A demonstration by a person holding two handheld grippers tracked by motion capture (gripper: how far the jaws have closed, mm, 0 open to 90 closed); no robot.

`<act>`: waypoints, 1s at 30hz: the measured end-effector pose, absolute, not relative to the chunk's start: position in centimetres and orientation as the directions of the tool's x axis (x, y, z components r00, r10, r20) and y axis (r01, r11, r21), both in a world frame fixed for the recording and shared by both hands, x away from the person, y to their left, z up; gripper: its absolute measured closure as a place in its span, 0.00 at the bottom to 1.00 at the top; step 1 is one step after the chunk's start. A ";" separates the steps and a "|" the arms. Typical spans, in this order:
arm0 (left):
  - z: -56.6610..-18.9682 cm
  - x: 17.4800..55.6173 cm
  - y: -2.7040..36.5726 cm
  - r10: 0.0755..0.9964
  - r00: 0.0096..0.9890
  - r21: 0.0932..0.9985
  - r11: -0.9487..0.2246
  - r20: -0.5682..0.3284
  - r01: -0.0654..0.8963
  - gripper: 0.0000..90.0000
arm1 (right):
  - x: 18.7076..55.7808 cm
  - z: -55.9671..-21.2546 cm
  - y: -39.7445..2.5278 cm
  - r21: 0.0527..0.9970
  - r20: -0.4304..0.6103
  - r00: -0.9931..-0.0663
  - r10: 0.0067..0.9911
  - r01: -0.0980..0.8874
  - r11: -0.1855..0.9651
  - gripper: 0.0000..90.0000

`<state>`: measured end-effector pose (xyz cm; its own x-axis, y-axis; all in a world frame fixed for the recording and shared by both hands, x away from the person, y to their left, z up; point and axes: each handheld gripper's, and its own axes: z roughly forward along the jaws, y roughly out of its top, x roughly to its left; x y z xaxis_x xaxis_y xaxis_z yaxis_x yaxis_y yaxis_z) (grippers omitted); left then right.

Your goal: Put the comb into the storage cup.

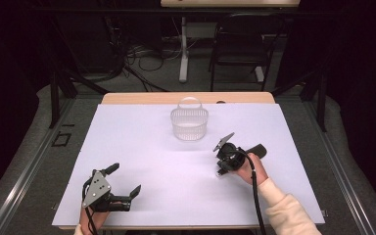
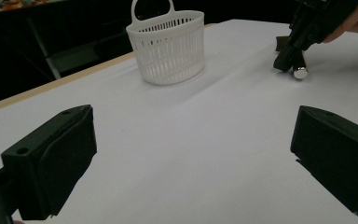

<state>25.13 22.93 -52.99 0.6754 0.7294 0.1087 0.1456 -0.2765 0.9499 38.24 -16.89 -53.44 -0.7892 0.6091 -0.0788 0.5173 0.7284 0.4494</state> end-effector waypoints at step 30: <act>-53.0 25.2 22.9 0.728 0.676 0.949 -0.279 0.110 0.146 0.00 | 35.2 -53.3 -18.4 0.396 -0.065 -0.810 0.583 0.516 0.760 1.00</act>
